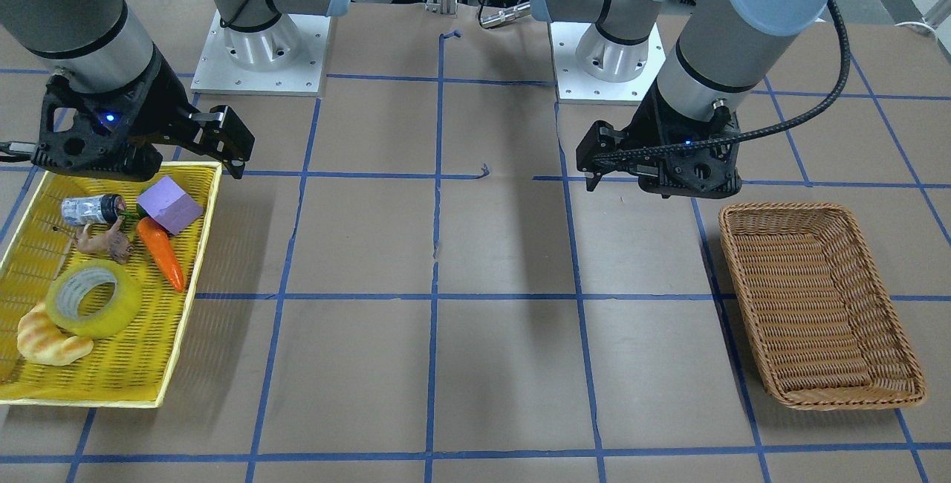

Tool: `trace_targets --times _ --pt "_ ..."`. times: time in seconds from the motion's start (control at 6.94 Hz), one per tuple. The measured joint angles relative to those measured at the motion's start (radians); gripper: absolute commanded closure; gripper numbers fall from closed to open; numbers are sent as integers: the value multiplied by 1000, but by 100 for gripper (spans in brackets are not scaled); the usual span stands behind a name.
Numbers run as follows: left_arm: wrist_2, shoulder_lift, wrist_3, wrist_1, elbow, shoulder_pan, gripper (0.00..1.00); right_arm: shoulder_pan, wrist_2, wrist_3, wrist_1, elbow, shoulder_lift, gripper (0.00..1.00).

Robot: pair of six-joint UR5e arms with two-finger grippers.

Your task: Transfer tape with both arms

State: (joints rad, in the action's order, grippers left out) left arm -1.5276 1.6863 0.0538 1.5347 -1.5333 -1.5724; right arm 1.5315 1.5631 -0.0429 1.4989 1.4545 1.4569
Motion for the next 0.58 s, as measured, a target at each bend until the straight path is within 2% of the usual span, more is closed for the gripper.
trace_targets --times 0.58 --pt "3 2 -2 0 -10 0 0 -1 1 0 -1 1 0 0"
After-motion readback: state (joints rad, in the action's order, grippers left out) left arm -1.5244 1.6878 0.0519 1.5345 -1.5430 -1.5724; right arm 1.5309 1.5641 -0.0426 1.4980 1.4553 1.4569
